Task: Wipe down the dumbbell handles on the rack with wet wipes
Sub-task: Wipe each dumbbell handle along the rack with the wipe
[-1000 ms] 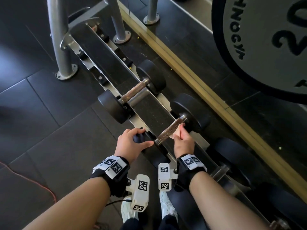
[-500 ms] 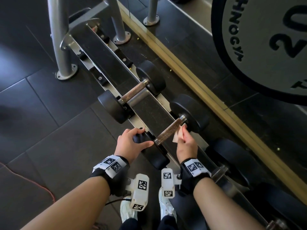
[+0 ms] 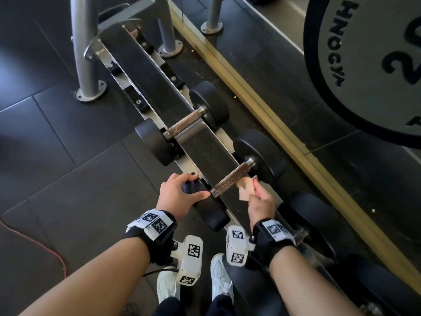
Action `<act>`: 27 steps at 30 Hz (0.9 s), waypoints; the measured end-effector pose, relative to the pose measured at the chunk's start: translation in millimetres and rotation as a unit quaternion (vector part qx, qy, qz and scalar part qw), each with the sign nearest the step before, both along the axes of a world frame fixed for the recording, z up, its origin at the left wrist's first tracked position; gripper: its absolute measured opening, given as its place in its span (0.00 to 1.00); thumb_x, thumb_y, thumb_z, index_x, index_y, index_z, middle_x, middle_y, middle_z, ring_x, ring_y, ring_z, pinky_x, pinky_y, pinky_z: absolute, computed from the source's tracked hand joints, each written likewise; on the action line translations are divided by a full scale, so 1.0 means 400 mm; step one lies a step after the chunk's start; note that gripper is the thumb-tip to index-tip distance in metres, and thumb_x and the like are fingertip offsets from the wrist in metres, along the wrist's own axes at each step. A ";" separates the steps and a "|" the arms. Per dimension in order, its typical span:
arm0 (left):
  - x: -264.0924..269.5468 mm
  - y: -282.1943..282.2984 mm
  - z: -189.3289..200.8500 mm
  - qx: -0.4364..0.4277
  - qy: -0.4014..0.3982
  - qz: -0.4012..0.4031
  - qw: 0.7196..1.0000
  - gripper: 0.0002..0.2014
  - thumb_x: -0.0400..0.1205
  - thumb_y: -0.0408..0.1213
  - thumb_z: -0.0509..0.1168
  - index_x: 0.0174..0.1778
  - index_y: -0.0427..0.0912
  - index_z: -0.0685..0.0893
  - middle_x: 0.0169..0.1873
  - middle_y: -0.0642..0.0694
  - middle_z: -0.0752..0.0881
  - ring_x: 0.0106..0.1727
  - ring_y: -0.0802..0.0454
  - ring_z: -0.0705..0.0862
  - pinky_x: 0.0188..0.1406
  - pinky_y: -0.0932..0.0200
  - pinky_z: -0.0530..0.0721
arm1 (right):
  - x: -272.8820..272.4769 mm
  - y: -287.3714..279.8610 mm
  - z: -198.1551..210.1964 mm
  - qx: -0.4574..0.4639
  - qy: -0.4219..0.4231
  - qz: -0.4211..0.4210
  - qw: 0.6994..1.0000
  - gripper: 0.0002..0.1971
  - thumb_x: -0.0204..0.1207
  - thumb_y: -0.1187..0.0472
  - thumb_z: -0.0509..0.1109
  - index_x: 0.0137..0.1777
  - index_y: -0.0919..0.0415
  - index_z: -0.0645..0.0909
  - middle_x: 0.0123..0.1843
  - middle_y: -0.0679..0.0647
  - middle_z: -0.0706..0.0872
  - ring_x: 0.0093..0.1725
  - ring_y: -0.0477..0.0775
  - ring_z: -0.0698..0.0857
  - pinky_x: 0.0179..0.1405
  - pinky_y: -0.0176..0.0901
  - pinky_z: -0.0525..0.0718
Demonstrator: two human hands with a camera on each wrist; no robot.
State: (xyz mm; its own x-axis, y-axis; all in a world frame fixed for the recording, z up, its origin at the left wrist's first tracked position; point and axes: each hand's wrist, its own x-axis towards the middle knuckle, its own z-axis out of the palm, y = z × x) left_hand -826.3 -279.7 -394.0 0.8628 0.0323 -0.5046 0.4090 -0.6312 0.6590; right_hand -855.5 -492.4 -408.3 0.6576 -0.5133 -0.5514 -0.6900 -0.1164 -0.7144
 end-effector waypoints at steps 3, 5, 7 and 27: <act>0.001 -0.001 0.000 0.000 -0.001 0.005 1.000 0.29 0.67 0.58 0.80 0.65 0.62 0.83 0.52 0.57 0.76 0.64 0.46 0.75 0.68 0.45 0.78 | 0.030 0.045 -0.021 0.022 -0.003 0.024 0.999 0.24 0.82 0.68 0.62 0.77 0.50 0.75 0.70 0.47 0.82 0.60 0.43 0.79 0.64 0.38 0.74; 0.003 -0.002 0.000 -0.001 -0.001 0.009 1.000 0.29 0.66 0.58 0.80 0.64 0.62 0.83 0.52 0.56 0.77 0.64 0.46 0.75 0.68 0.45 0.78 | 0.024 0.075 -0.031 0.050 0.006 0.031 0.998 0.25 0.82 0.70 0.62 0.78 0.52 0.74 0.71 0.47 0.81 0.64 0.42 0.78 0.69 0.37 0.72; 0.002 -0.002 0.001 -0.004 -0.001 0.011 1.000 0.29 0.66 0.57 0.81 0.63 0.61 0.84 0.52 0.56 0.77 0.64 0.46 0.76 0.68 0.45 0.78 | -0.002 0.084 -0.019 0.086 0.015 0.051 0.995 0.25 0.81 0.71 0.63 0.76 0.53 0.75 0.70 0.46 0.83 0.66 0.43 0.81 0.70 0.37 0.75; -0.017 -0.005 0.003 -0.045 0.004 0.044 0.998 0.30 0.68 0.56 0.80 0.67 0.62 0.82 0.52 0.58 0.74 0.62 0.50 0.70 0.66 0.52 0.74 | 0.205 -0.045 0.011 -0.271 -0.070 0.580 0.765 0.33 0.75 0.77 0.63 0.77 0.49 0.73 0.73 0.49 0.81 0.77 0.54 0.72 0.76 0.38 0.47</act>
State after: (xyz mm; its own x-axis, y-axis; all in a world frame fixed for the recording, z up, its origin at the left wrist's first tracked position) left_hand -833.0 -281.5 -392.7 0.8549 0.0623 -0.5151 0.4657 -0.5300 0.7087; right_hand -773.6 -510.5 -404.1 0.8774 0.3316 -0.3468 0.1805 -0.8977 -0.4019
